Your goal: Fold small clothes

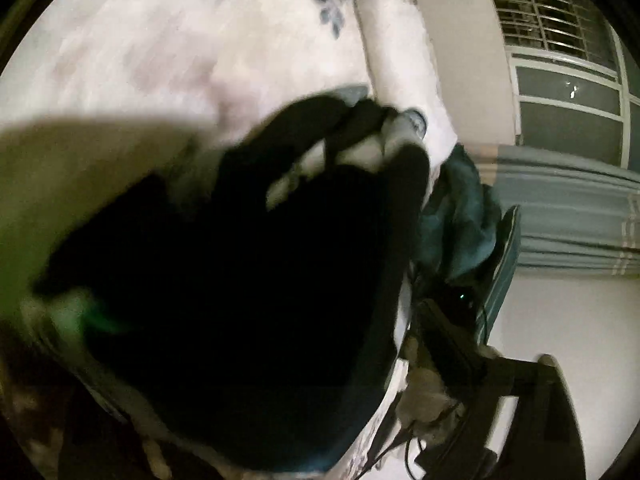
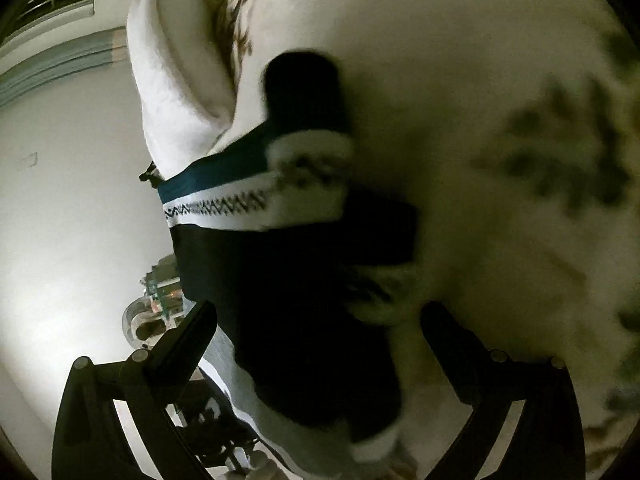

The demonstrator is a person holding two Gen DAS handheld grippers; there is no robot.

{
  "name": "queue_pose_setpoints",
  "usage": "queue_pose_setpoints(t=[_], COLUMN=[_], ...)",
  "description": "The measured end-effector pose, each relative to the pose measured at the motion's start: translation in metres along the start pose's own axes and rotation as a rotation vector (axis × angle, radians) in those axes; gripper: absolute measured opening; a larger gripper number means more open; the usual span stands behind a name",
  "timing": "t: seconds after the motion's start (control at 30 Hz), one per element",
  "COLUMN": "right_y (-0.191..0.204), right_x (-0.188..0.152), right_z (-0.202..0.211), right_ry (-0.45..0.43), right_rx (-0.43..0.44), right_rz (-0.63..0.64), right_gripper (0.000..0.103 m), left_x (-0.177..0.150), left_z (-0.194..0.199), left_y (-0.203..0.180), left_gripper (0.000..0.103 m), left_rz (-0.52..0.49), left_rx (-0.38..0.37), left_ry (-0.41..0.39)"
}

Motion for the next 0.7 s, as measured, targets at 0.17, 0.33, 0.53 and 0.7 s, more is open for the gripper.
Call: queue_pose_setpoints(t=[0.17,0.33,0.53,0.7], right_y=[0.013,0.015,0.027,0.047], right_x=[-0.003,-0.037,-0.143,-0.240], right_z=[-0.024,-0.018,-0.060,-0.150], right_ry=[-0.023,-0.163,-0.262,-0.281], right_rx=[-0.018,0.068,0.120,0.161], right_rz=[0.029,-0.034,-0.153,-0.322], right_gripper=[0.049,0.019,0.017,0.015], left_x=[0.016,0.035,0.073,0.085], left_z=[0.014,0.030,0.070,0.076], left_y=[-0.011,-0.029,-0.032,-0.009], left_gripper=[0.035,0.031,0.031,0.059], left_rz=[-0.061,-0.174,-0.270,-0.354], left_rx=[0.050,0.134,0.218,0.364], left_ry=[0.045,0.127,0.241,0.414])
Point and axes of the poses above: each gripper's, at about its wrist camera, not at the fingertips, and z roughly against the way its jaws point, y to its left, x to its top, the point moved 9 cm from there along -z, roughly the way its jaws point, and after that the axes turned 15 degrees about y, right-handed, at the moved point
